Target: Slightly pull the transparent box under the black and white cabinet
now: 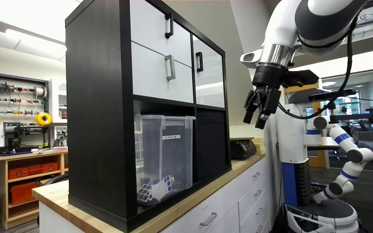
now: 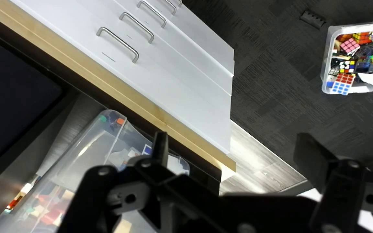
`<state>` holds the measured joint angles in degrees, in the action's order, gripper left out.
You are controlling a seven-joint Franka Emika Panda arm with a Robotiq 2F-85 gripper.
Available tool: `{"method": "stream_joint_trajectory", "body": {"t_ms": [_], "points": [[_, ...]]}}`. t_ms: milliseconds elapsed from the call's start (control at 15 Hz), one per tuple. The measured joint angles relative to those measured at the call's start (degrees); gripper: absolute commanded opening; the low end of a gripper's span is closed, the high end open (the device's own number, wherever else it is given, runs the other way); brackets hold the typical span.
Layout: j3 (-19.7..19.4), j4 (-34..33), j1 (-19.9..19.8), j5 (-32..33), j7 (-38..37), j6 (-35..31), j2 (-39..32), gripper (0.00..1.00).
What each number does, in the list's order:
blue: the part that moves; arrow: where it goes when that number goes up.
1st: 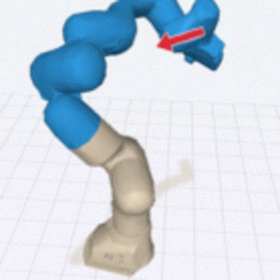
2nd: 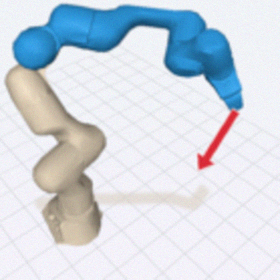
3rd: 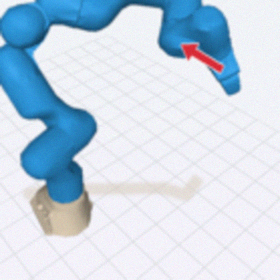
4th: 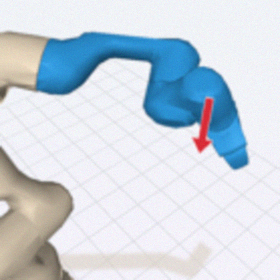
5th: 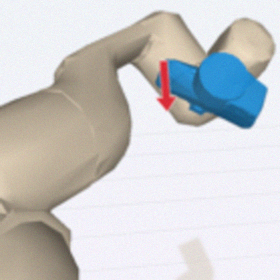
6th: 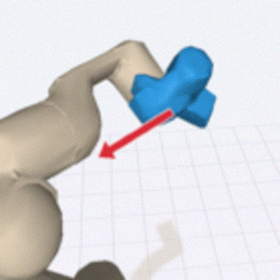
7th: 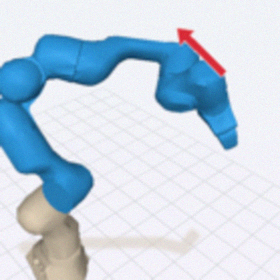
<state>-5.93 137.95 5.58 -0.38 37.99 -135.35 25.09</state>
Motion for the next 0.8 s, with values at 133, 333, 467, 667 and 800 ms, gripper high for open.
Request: {"method": "stream_joint_trajectory", "body": {"t_ms": [133,333,467,667,800], "points": [[0.5,-0.2,0.1,0.4,0.2,-0.3,0.0,1.0],[1.3,-0.8,0.6,1.7,1.6,-2.0,0.0,1.0],[1.8,-1.1,1.0,2.7,2.9,-3.5,0.0,1.0],[1.9,-1.2,1.9,3.8,6.6,-7.3,-0.4,1.0],[1.9,-1.3,2.1,4.0,9.0,-9.9,-1.1,1.0]]}}
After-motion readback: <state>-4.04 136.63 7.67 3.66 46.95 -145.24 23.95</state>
